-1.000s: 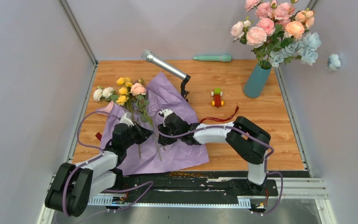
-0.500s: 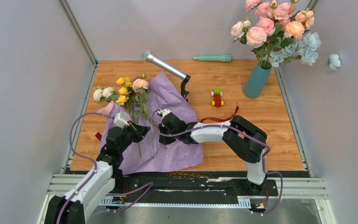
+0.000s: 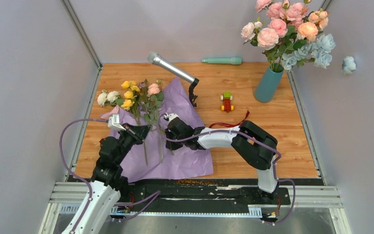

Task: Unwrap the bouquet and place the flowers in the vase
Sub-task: Pick up the fake flower from the wrapping paper.

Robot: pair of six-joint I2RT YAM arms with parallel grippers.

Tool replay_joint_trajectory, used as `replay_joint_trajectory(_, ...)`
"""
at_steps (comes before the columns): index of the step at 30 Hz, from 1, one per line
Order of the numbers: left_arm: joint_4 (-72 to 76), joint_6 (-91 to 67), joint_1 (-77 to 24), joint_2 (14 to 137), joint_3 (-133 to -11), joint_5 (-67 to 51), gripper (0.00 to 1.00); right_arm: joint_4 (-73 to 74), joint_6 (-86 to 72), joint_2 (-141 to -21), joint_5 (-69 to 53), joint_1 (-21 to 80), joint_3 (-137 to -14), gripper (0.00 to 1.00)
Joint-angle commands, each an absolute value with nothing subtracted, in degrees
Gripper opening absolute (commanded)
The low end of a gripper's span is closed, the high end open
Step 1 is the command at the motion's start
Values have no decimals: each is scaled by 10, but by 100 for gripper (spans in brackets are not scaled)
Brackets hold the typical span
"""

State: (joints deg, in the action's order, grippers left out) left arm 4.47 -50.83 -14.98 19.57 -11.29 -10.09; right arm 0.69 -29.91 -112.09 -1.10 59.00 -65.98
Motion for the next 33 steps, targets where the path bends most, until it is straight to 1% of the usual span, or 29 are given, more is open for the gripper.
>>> replay_joint_trajectory(1, 6, -491, -152, 192, -159, -86, 0, 31, -299, -1136, 20, 586, -670, 0)
replay_joint_trajectory(2, -18, -484, -152, 196, -160, -77, 0, 32, -298, -1133, 19, 585, -669, 0)
replay_joint_trajectory(5, -47, -480, -152, 229, -151, -71, 1, 30, -297, -1123, 22, 584, -664, 5)
replay_joint_trajectory(6, -45, -482, -152, 238, -142, -77, 8, 29, -296, -1121, 23, 584, -664, 5)
replay_joint_trajectory(7, -38, -483, -152, 259, -138, -80, 13, 30, -296, -1121, 22, 584, -664, 5)
replay_joint_trajectory(8, -32, -481, -152, 270, -131, -88, 22, 29, -296, -1121, 20, 583, -664, 5)
replay_joint_trajectory(9, -20, -481, -152, 292, -127, -93, 25, 29, -297, -1122, 18, 583, -664, 5)
replay_joint_trajectory(11, 5, -479, -152, 323, -118, -112, 37, 26, -299, -1126, 13, 584, -664, 5)
replay_joint_trajectory(13, 31, -477, -152, 349, -108, -136, 44, 25, -300, -1129, 10, 583, -665, 5)
replay_joint_trajectory(20, 79, -466, -152, 437, -93, -169, 57, 23, -303, -1128, 10, 583, -665, 4)
replay_joint_trajectory(25, 88, -441, -153, 510, -101, -189, 59, 21, -304, -1128, 10, 583, -665, 3)
replay_joint_trajectory(33, 122, -429, -171, 590, -107, -215, 40, 20, -303, -1127, 10, 583, -665, 3)
